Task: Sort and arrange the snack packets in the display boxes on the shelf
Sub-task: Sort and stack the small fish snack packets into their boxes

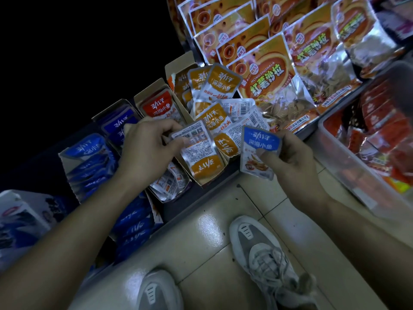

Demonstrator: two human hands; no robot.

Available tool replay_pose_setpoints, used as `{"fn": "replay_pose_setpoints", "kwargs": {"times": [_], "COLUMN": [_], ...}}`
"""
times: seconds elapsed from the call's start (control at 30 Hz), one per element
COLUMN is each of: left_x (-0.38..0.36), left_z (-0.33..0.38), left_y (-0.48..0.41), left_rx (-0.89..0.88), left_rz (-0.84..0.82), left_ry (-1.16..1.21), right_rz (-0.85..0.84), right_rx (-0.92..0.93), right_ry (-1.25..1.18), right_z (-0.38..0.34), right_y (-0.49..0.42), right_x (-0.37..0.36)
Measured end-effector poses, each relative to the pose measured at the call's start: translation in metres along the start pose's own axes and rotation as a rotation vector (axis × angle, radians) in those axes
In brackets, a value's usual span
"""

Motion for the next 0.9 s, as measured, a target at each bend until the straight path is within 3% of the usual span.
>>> {"fn": "replay_pose_setpoints", "kwargs": {"times": [0.23,0.53,0.9], "left_x": [0.026,0.036,0.088], "left_z": [0.014,-0.030,-0.055], "left_y": [0.023,0.061,0.106], "left_rx": [0.020,0.436,0.455], "left_rz": [0.226,0.512,0.765], "left_ry": [0.320,0.608,0.558], "right_rz": [0.039,-0.088,-0.114], "right_rx": [-0.087,-0.201,-0.206], "right_ry": [-0.152,-0.180,-0.107], "right_z": [-0.005,0.001,-0.006], "right_y": [0.003,0.017,0.029], "right_x": [-0.006,-0.030,-0.067]}}
Point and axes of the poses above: each hand's wrist, its own y-axis away from the middle knuckle, its own x-axis out of the back of the hand, z = x × y, the point moved 8 cm from there along -y, towards the middle knuckle, and after that the axes turned 3 degrees about -x, right-handed, at the moved point
